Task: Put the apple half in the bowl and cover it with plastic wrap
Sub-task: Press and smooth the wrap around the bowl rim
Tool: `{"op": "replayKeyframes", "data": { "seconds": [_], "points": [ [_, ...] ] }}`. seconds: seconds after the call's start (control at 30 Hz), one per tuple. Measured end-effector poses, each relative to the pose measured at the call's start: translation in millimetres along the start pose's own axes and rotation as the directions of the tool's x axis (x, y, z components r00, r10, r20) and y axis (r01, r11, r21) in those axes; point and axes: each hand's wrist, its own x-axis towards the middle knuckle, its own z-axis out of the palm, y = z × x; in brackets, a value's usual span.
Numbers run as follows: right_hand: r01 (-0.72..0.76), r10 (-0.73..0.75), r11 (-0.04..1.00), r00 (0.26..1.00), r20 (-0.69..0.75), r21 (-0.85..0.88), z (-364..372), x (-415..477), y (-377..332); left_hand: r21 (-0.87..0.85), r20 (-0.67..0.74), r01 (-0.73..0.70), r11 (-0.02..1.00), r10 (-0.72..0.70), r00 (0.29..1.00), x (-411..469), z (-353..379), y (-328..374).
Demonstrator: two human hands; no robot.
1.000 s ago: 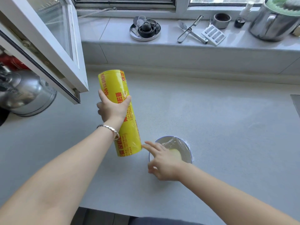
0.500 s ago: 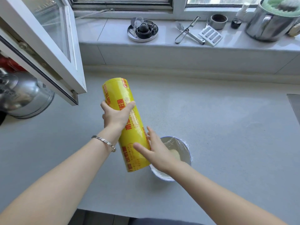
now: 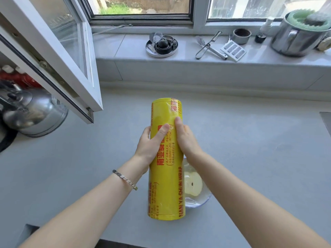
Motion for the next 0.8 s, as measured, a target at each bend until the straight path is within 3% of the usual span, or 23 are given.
{"op": "replayKeyframes", "data": {
  "seconds": [0.07,0.17,0.3,0.4,0.63,0.8],
  "points": [
    [0.054,-0.054,0.999,0.998,0.023,-0.001,-5.7,6.9,-11.8,0.048,0.002,-0.057,0.997,0.057,0.998,-0.4,-3.8,6.6],
    [0.093,-0.093,0.996,0.995,0.022,0.010,-20.5,8.1,-12.7,0.156,-0.171,-0.214,0.964,0.239,0.956,7.0,-13.7,18.8],
    [0.127,-0.130,0.944,0.991,0.011,-0.305,-52.8,-0.5,19.3,0.270,-0.416,-0.381,0.884,0.464,0.782,24.3,-22.6,20.9],
    [0.086,-0.116,0.871,0.993,-0.031,-0.484,-79.0,-10.2,46.2,0.292,-0.505,-0.355,0.888,0.458,0.731,32.0,-16.8,10.9],
    [0.022,-0.070,0.815,0.996,-0.061,-0.579,-105.5,-18.1,81.2,0.297,-0.490,-0.375,0.878,0.478,0.729,42.1,-8.5,-14.2],
    [-0.008,0.021,0.816,1.000,0.016,-0.577,-99.6,-14.6,91.6,0.235,-0.412,-0.355,0.905,0.423,0.807,43.7,-13.6,-25.4]
  ]
}}
